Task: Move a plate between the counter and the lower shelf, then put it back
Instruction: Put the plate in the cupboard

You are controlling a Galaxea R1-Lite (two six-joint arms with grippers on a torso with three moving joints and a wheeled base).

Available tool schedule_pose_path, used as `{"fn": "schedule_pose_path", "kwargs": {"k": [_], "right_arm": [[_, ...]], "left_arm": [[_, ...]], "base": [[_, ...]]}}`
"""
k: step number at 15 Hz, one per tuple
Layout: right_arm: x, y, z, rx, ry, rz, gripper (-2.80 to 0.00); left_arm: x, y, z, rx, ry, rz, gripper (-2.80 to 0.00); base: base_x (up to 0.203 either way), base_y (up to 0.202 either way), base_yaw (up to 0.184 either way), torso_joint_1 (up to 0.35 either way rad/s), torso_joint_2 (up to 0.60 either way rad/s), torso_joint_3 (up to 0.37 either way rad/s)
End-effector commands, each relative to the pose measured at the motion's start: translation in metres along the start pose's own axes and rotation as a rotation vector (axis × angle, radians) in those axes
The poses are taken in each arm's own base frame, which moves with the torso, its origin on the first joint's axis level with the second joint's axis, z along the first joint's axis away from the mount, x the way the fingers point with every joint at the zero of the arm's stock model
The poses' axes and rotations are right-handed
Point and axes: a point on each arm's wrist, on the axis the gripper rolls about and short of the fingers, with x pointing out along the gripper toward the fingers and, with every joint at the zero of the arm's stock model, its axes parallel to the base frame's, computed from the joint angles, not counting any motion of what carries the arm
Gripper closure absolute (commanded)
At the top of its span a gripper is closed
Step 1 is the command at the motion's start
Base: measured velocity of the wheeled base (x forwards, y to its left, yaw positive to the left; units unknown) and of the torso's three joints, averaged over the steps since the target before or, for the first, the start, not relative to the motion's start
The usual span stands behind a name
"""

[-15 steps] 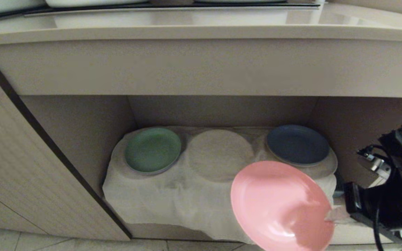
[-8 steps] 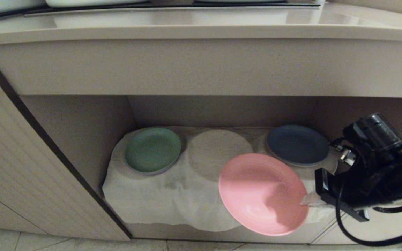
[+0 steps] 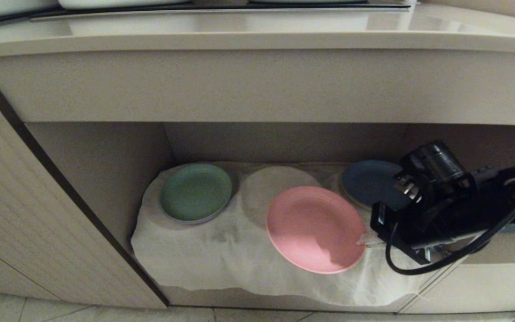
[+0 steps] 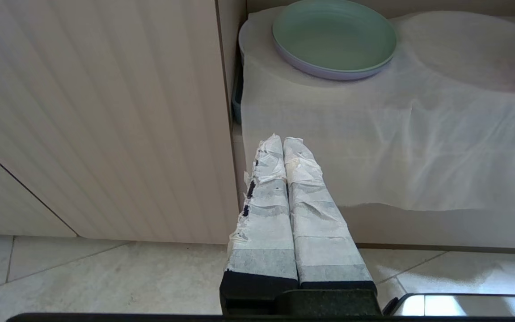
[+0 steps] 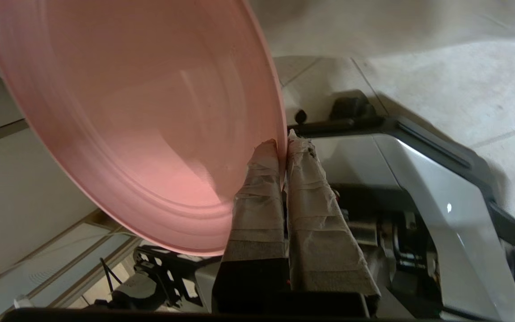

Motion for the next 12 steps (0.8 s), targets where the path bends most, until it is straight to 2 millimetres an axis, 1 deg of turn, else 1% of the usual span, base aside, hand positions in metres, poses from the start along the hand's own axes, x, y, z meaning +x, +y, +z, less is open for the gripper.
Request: {"fn": "schedule_pose_path", "kwargs": {"k": [1, 6, 12], "right_arm": [[0.013, 0.003, 0.003, 0.005, 0.017, -0.008, 0.00], [0.034, 0.016, 0.022, 0.034, 0.008, -0.005, 0.00], [0.057, 0.022, 0.036, 0.051, -0.010, -0.028, 0.00]], "left_arm": [[0.000, 0.000, 0.000, 0.000, 0.000, 0.000, 0.00], [0.000, 0.000, 0.000, -0.002, 0.000, 0.000, 0.00], [0.000, 0.000, 0.000, 0.000, 0.000, 0.000, 0.00]], "base": [[0.000, 0.000, 0.000, 0.000, 0.00, 0.000], [0.000, 0.000, 0.000, 0.000, 0.00, 0.000], [0.000, 0.000, 0.000, 0.000, 0.00, 0.000]]}}
